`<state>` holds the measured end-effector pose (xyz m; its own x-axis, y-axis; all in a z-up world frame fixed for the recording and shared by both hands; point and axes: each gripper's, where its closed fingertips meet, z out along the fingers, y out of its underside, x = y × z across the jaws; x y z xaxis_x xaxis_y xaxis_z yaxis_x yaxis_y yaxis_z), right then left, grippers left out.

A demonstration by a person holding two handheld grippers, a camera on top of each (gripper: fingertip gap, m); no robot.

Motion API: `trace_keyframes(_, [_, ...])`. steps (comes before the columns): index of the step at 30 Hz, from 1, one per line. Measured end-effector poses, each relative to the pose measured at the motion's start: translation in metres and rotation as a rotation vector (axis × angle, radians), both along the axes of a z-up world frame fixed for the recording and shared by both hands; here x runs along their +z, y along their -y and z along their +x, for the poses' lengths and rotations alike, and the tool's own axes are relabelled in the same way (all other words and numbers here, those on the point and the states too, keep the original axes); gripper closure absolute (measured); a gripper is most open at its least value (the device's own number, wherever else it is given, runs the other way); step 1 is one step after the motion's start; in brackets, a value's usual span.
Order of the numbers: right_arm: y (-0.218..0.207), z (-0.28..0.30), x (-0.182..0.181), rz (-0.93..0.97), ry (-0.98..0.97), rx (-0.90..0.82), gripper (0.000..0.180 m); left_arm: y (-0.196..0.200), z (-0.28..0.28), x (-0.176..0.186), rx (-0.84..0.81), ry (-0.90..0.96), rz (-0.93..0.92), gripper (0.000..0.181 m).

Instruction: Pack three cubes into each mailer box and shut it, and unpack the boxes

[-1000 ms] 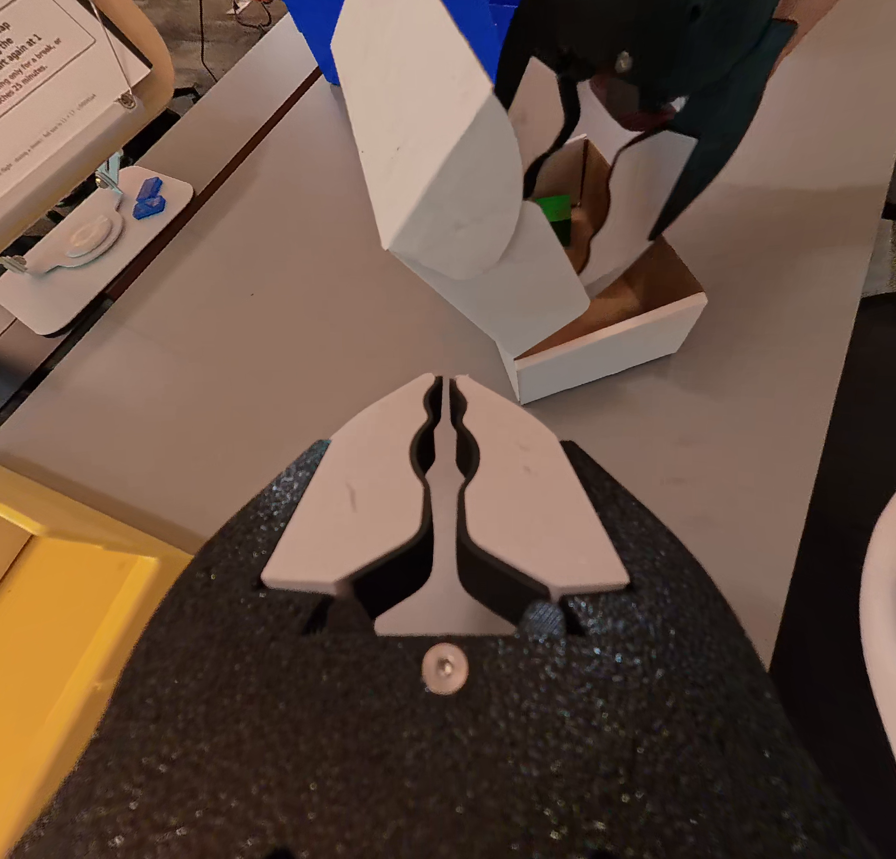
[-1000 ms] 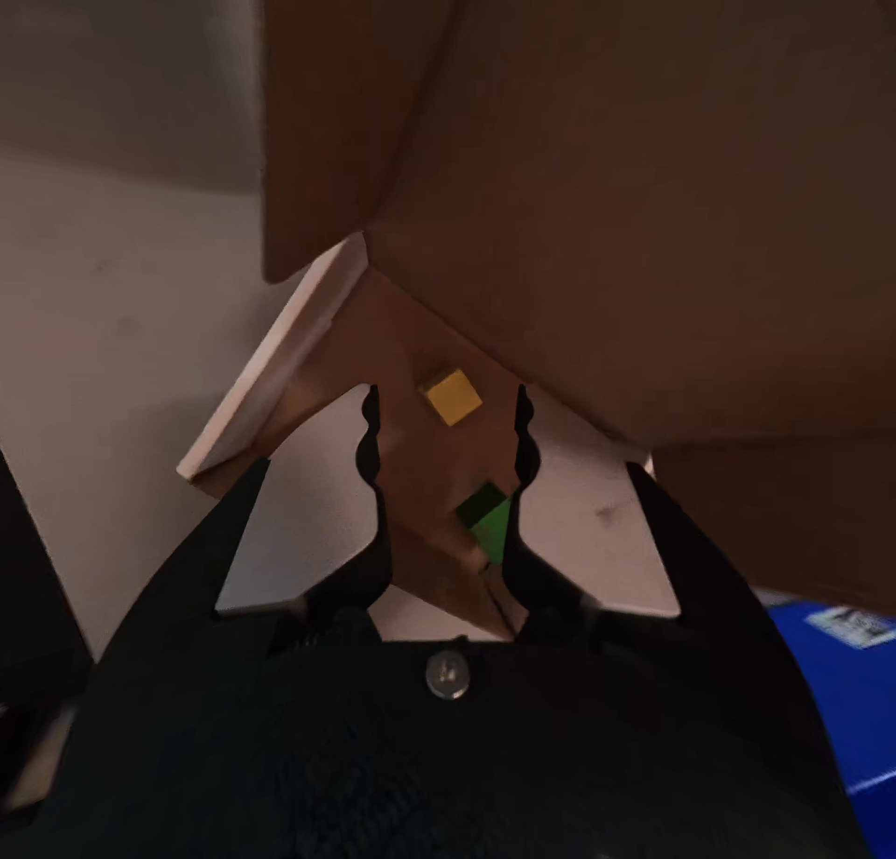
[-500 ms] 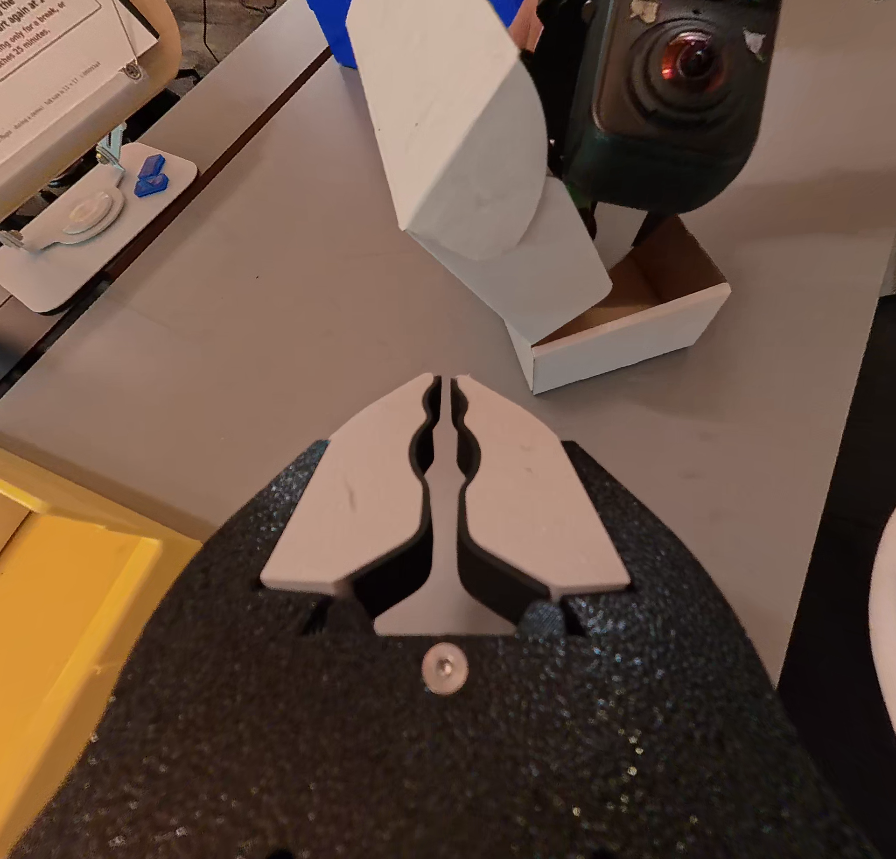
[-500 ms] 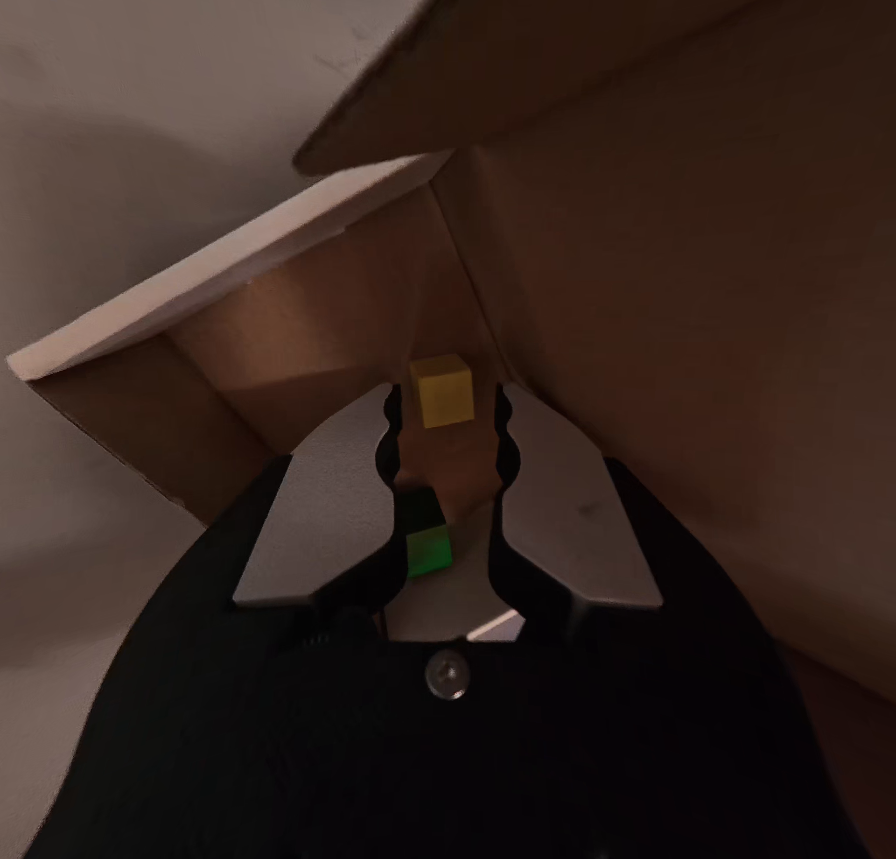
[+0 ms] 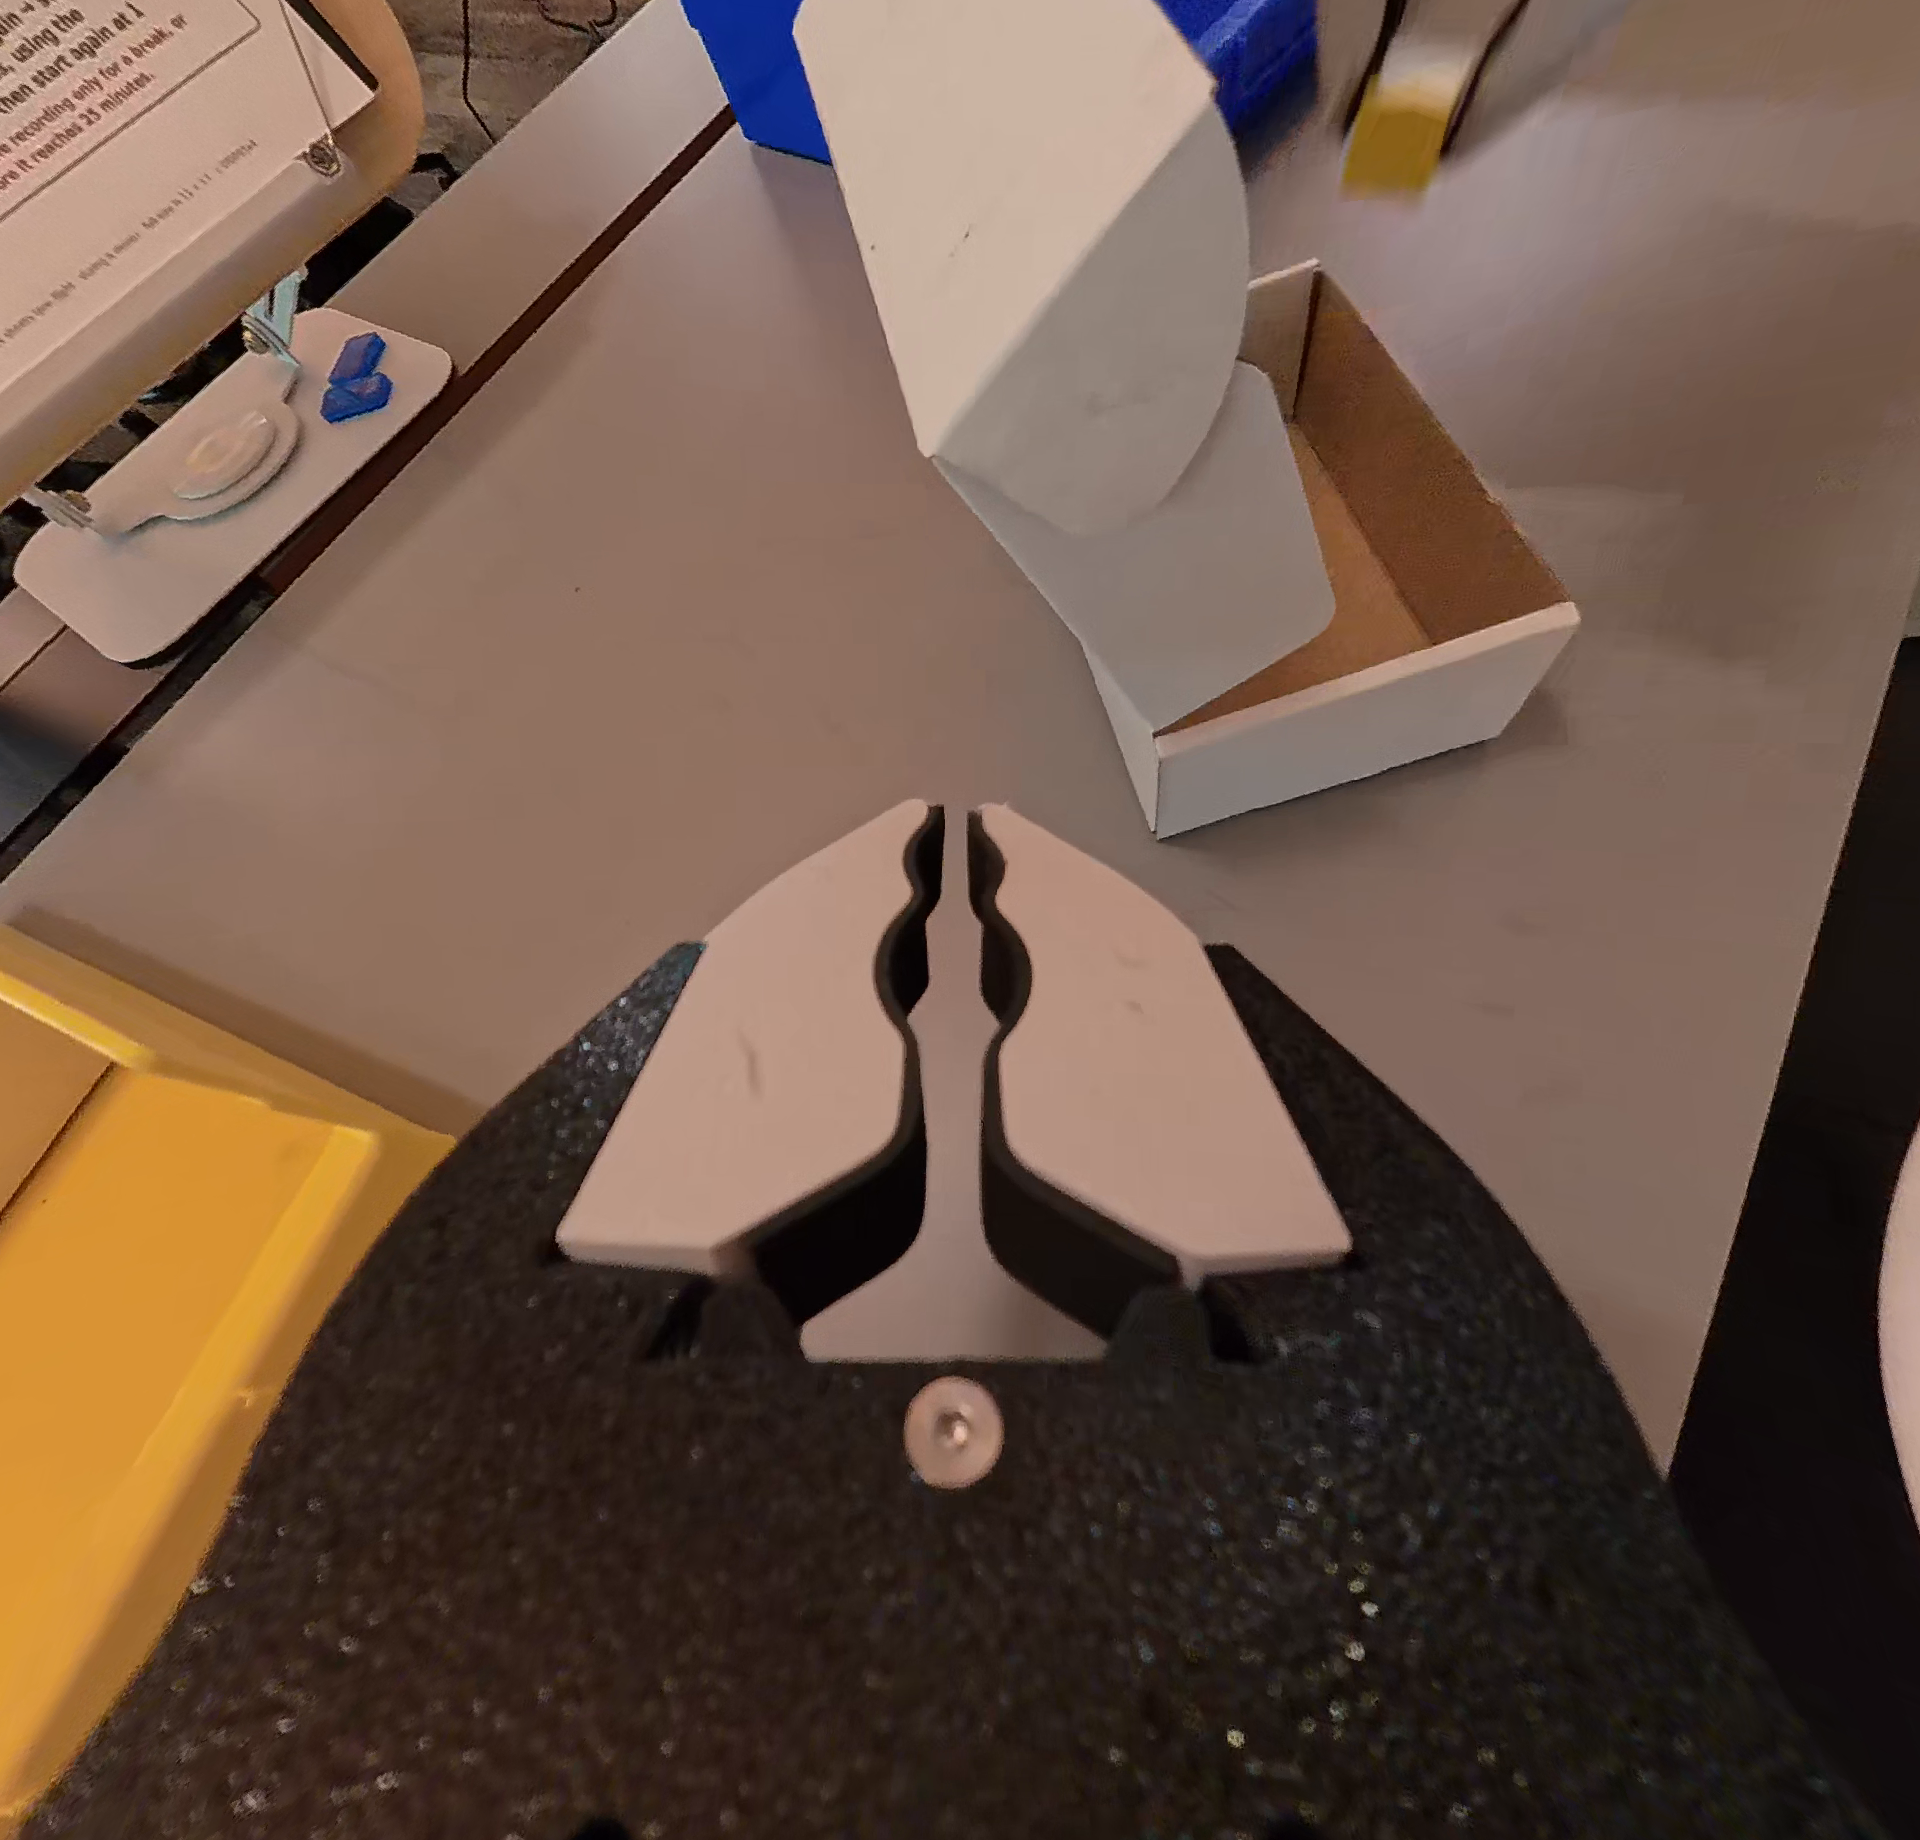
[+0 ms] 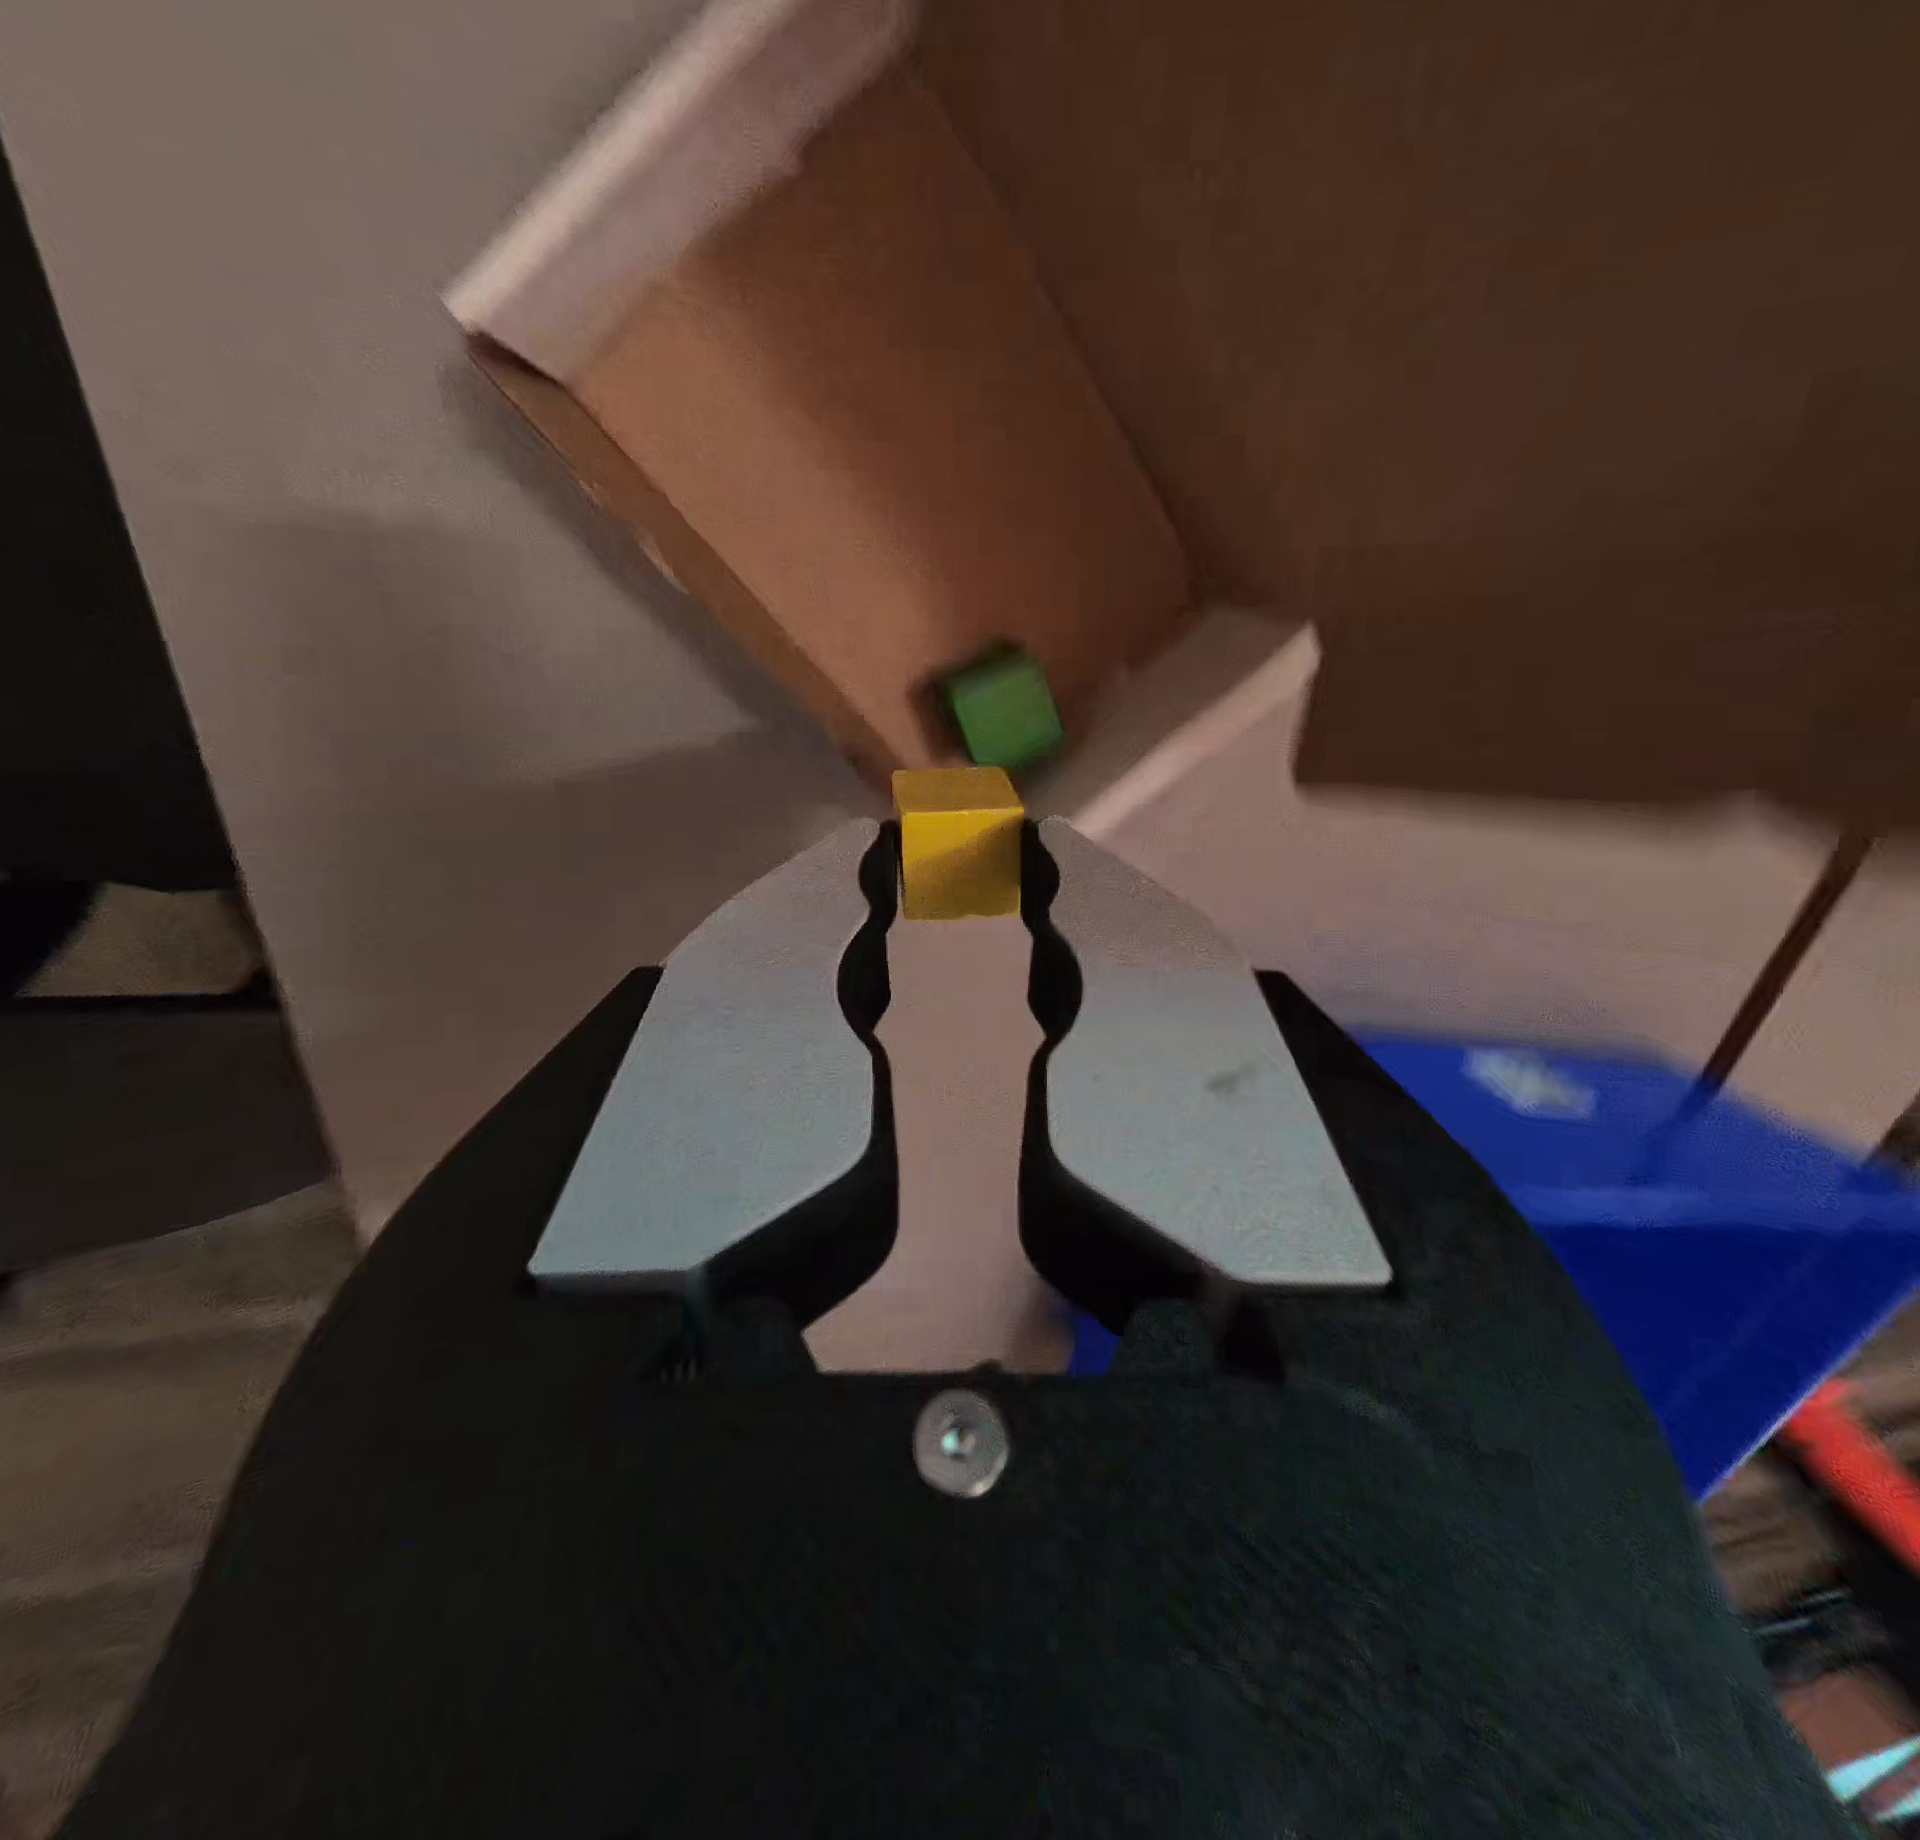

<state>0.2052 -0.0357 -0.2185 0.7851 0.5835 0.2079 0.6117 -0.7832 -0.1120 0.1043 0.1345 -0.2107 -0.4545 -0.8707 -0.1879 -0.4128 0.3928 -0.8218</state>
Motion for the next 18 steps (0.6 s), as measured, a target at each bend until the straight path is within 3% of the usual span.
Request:
trace_keyframes(2, [0.031,0.032,0.023,0.022,-0.041,-0.211,0.157,-0.001,0.001,0.000,0.002,-0.001,-0.002,0.177])
trace_keyframes(5, [0.066,0.117,0.040,0.151,0.056,-0.557,0.157,0.001,0.001,-0.002,-0.003,-0.007,0.003,0.177])
trace_keyframes(7, [0.084,0.170,0.031,0.212,0.051,-0.864,0.158,0.004,0.002,-0.003,-0.011,-0.008,0.008,0.177])
trace_keyframes(9, [0.099,0.200,0.010,0.206,0.017,-1.059,0.158,0.007,0.002,-0.004,-0.016,-0.013,0.015,0.177])
trace_keyframes(14, [0.095,0.222,-0.038,0.168,-0.116,-1.205,0.157,0.008,0.003,-0.011,-0.019,-0.032,0.031,0.177])
trace_keyframes(18, [0.083,0.223,-0.052,0.131,-0.176,-1.223,0.157,0.005,0.003,-0.015,-0.013,-0.044,0.025,0.177])
